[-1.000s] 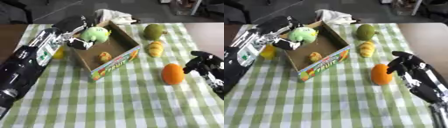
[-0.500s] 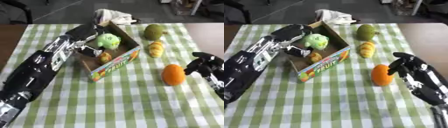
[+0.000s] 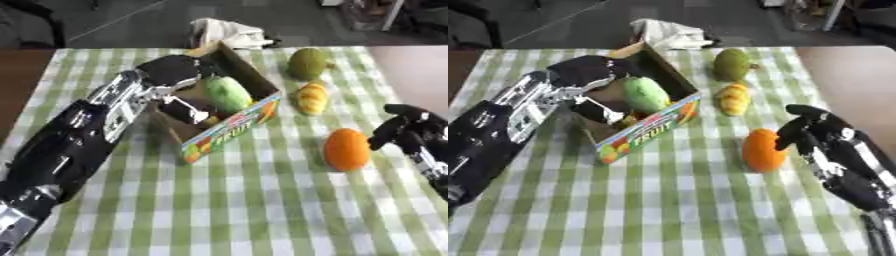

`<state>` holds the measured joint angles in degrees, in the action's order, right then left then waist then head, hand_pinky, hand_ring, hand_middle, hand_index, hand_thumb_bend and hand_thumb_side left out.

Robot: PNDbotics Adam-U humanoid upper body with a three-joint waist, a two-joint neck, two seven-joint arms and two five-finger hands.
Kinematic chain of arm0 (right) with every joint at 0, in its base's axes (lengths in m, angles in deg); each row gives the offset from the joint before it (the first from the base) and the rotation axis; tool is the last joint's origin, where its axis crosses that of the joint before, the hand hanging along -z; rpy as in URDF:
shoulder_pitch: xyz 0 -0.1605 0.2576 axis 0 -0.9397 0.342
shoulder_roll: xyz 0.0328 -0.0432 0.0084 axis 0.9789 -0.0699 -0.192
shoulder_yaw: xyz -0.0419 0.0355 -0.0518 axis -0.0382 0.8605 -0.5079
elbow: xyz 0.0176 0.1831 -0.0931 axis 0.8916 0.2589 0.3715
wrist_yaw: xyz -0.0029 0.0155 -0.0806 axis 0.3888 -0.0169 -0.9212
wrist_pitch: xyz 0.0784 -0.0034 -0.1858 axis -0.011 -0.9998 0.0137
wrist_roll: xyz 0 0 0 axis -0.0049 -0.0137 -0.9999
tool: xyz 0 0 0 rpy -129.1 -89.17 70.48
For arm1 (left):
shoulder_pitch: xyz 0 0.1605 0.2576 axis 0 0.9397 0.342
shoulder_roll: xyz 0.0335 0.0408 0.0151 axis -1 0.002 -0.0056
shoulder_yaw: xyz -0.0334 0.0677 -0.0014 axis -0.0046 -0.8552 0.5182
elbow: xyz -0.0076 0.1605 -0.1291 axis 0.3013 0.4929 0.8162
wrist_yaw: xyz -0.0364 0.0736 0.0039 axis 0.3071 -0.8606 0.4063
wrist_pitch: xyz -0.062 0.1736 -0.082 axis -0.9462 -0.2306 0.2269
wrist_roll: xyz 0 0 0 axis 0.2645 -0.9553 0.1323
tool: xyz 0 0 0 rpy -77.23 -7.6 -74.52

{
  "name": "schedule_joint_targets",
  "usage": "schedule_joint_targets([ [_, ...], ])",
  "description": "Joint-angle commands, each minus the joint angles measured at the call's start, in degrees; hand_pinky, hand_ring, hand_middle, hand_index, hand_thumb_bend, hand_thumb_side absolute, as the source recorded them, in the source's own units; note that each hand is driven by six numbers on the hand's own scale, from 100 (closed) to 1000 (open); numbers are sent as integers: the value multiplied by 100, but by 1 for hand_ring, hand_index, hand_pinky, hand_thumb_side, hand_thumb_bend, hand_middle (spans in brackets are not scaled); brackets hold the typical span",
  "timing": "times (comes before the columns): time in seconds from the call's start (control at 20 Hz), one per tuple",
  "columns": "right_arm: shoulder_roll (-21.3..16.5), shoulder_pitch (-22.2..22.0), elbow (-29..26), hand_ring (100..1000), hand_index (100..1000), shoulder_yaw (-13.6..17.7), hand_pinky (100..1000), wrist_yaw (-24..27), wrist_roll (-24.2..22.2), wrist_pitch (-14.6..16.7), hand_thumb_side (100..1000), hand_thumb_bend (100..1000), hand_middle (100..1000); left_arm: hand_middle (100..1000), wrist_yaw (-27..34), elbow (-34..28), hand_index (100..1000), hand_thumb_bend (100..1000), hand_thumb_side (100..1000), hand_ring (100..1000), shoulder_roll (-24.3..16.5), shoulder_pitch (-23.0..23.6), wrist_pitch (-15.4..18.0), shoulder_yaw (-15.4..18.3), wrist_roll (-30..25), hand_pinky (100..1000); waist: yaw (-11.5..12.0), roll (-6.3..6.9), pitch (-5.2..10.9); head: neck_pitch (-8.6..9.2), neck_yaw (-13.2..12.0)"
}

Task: Pick up objects on the table and place them in the box.

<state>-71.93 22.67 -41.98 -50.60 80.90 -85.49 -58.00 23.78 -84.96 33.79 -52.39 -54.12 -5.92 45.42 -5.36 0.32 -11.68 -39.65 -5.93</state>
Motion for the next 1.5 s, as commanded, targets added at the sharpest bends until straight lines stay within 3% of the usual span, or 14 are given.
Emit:
schedule_joint_targets([
  [0.05, -53, 50, -93, 578, 869, 13, 706, 13, -6, 18, 470, 100, 607, 899, 70, -222, 967, 315, 619, 872, -225, -103, 41, 111, -188, 874, 11, 4, 83, 90, 18],
  [0.35, -67, 39, -92, 578, 869, 39, 706, -5, 17, 18, 470, 100, 607, 876, 434, -599, 956, 288, 417, 853, -569, -80, -120, 221, -159, 860, 53, 37, 98, 99, 57],
  [0.55, -93, 23, -88, 578, 869, 63, 706, -34, 43, 10, 472, 100, 607, 858, 785, -840, 947, 268, 291, 839, -996, -1, -413, 492, -130, 849, 102, 85, 111, 87, 102],
  [0.8, -115, 17, -89, 578, 869, 74, 706, -54, 61, 7, 469, 100, 607, 840, 1032, -447, 938, 216, 284, 824, -1363, 184, -865, 937, -108, 838, 133, 114, 116, 73, 115],
  [1.05, -114, 17, -88, 578, 869, 71, 706, -52, 63, 11, 470, 100, 607, 833, 747, 291, 936, 220, 306, 817, -1361, 239, -1242, 1160, 5, 830, 119, 104, 109, 61, 84],
  [1.5, -74, 50, -89, 579, 869, 58, 707, -32, 41, 5, 470, 100, 607, 832, 206, 1181, 939, 235, 371, 807, -1147, 226, -1010, 1268, 40, 812, 67, 78, 76, 54, 30],
])
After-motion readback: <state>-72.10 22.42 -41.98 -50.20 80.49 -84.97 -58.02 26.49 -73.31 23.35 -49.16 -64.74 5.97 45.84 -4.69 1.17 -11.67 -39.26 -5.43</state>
